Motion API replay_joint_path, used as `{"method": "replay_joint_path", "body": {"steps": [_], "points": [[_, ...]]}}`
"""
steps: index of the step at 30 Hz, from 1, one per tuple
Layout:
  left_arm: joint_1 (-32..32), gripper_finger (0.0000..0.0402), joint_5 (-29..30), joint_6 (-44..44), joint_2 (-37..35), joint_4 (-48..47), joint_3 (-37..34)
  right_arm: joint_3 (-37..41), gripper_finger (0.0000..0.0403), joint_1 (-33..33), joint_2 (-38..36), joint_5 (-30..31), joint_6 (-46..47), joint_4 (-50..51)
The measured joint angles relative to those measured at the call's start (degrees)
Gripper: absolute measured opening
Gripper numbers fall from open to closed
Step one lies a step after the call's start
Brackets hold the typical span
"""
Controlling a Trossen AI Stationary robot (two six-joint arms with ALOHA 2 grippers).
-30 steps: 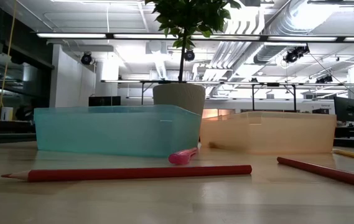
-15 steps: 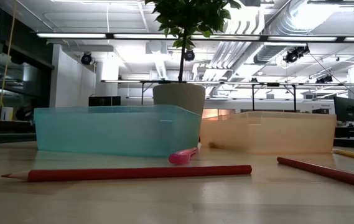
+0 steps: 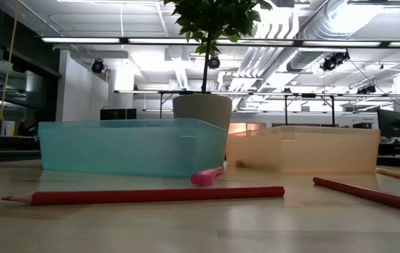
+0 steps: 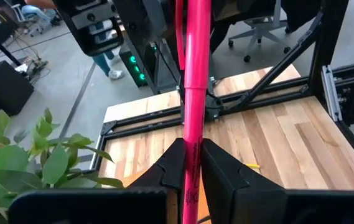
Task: Sort pens & pencils
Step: Put the bottom pink pen into the orange bin
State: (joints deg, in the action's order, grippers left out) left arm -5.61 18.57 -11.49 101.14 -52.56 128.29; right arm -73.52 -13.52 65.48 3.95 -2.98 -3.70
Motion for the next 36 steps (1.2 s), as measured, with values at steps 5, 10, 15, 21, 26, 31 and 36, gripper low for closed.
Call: {"method": "replay_joint_path", "body": {"steps": [5,10,15,21,26,31,36], "points": [[0.0,0.0028,-0.2,0.1,0.0,-0.2,0.0,0.0,0.0099,0.0,0.2,0.0,-0.1,-0.4],[0.0,0.0028,-0.1,0.1,0.0,0.0,0.0,0.0,0.0074,0.0,0.2,0.1,-0.7,-0.5],[0.0,0.0028,-0.2,-0.2,0.0,0.1,0.0,0.0,0.0069,0.0,0.2,0.1,-0.7,-0.6],[0.0,0.0029,1.1,-1.8,-0.9,-0.2,-0.1,0.0,0.0068,0.0,0.1,0.3,-0.7,-0.9],[-0.1,0.0039,3.7,-2.0,-3.2,-4.5,0.0,0.0,0.0067,0.1,0.2,2.0,-1.0,-0.2],[0.0,0.0067,5.7,-0.4,-4.5,-9.5,0.0,0.0,0.0066,0.0,-0.6,1.8,-1.4,0.1],[0.1,0.0088,8.1,1.2,-5.0,-13.1,0.0,0.0,0.0064,0.4,-1.1,1.1,-1.8,0.4]]}}
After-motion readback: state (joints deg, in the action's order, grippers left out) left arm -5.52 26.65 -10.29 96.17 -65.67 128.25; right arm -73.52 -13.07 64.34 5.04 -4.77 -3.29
